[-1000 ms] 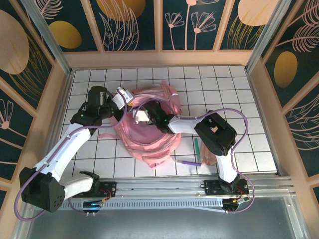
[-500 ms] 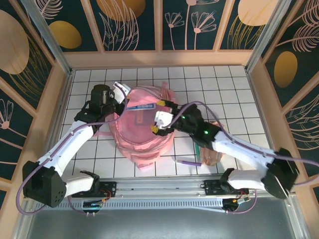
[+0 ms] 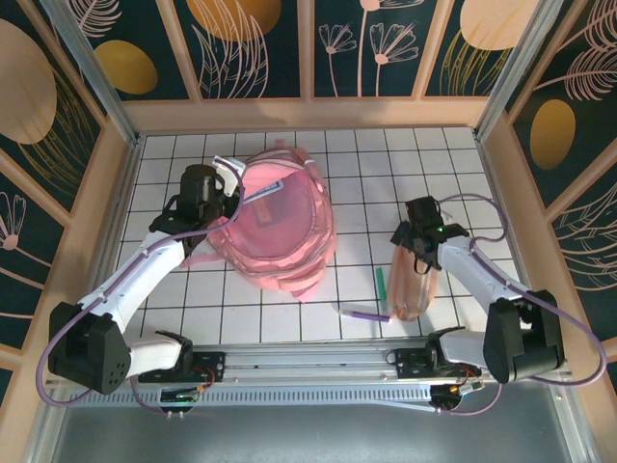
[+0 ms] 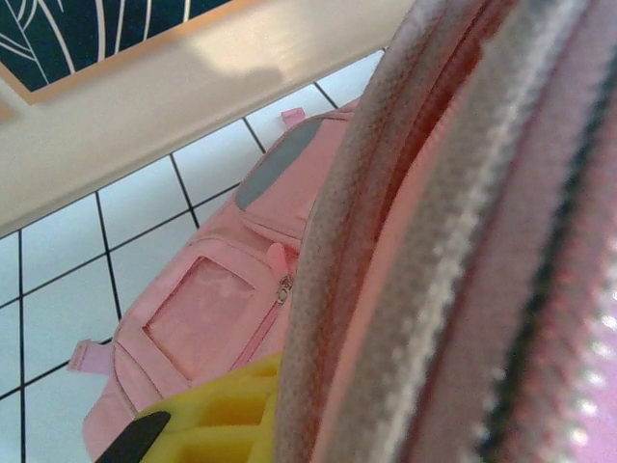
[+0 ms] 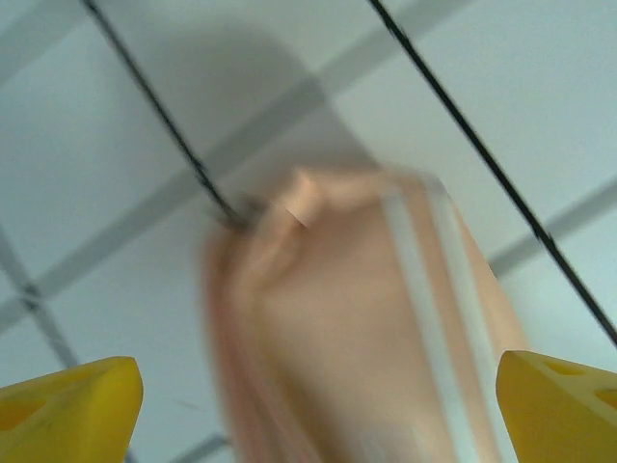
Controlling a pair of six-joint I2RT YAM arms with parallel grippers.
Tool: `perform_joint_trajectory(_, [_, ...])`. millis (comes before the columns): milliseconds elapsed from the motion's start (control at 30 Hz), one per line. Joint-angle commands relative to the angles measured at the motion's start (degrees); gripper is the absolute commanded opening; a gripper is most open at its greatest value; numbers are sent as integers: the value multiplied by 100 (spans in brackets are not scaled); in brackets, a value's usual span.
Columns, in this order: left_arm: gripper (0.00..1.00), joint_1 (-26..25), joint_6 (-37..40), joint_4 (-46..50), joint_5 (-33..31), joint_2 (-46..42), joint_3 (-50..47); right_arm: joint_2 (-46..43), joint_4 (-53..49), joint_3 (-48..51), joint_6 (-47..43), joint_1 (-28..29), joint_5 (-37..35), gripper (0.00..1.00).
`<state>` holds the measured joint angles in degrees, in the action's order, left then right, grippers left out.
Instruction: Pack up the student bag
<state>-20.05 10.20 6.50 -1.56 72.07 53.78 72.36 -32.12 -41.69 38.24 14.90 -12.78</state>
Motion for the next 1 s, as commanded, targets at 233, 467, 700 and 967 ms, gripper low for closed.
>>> perform_joint_trajectory(233, [0,27,-222,-541,217,-84,26,663,-192,-157,-226,55,422,89])
perform_joint_trajectory(467, [0,25,-227,-529,362,-80,-8,1085,231,-32,-464,122,708,76])
perform_joint_trajectory(700, [0,28,-296,-457,467,-118,10,961,124,-268,-609,188,42,13])
perform_joint_trajectory(967, [0,28,-349,-384,655,-218,24,363,-1067,-1920,-570,262,116,0])
